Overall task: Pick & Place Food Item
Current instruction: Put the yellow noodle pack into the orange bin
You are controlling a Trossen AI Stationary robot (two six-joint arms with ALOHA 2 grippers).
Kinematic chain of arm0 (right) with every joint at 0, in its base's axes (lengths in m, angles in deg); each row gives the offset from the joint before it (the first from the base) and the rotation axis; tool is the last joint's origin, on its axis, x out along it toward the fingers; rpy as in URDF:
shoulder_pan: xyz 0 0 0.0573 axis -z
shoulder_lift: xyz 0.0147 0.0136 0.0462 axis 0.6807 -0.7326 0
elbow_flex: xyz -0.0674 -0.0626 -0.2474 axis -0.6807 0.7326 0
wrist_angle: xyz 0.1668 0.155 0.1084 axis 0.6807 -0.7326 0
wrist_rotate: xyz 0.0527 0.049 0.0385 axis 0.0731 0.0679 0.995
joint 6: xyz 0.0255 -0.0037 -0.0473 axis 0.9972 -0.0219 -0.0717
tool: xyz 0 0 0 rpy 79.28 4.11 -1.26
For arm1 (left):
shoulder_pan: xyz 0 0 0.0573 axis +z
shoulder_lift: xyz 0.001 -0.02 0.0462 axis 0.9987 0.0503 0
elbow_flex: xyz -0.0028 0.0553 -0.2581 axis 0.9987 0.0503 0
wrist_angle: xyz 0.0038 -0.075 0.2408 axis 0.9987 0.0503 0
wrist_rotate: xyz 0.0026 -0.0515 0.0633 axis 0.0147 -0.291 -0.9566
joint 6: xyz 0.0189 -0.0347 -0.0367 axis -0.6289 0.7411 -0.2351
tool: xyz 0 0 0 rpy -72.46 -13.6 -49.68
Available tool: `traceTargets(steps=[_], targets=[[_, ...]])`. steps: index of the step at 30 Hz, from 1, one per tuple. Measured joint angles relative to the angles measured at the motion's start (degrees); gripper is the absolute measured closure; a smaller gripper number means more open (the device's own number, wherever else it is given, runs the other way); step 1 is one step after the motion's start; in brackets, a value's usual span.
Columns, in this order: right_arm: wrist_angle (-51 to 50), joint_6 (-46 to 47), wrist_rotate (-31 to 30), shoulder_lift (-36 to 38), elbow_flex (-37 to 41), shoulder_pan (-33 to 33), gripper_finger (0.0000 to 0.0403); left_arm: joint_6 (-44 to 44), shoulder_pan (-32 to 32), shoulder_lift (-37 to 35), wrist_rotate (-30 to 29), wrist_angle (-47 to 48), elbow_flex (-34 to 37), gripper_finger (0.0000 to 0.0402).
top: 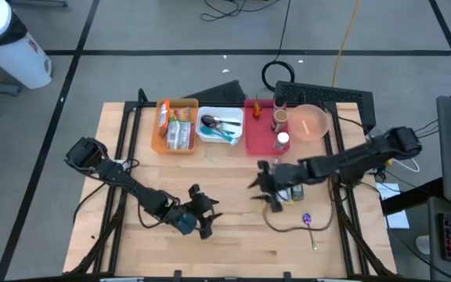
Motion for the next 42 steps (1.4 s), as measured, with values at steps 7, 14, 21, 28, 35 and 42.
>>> traceTargets(steps=[7, 14, 21, 28, 35, 42], targets=[[25.40, 2.05, 0.02, 7.55, 17.13, -8.41, 0.0231, -0.81, 0.50, 0.01, 3.30, -5.83, -0.02, 0.0183], [40.39, 0.31, -0.10, 8.97, 26.35, -12.41, 0.0232, -0.60, 1.54, 0.00, 4.50, -10.94, 0.00, 0.0183], [39.64, 0.03, -3.47, 8.52, 27.28, -12.37, 0.0236, 0.29, 3.35, 0.02, 3.66, -15.30, 0.02, 0.0183], [39.05, -2.92, -3.43, 8.51, 27.27, -12.34, 0.0235, 0.13, 6.45, 0.02, 4.35, -17.86, 0.00, 0.0183], [39.13, -2.48, -3.47, 8.50, 27.27, -12.32, 0.0236, -0.88, 8.98, 0.01, 4.42, -19.23, 0.00, 0.0183], [34.24, -2.28, -3.37, 10.02, 27.20, -12.48, 0.0240, -0.72, 11.12, 0.00, 4.46, -20.23, 0.00, 0.0183]])
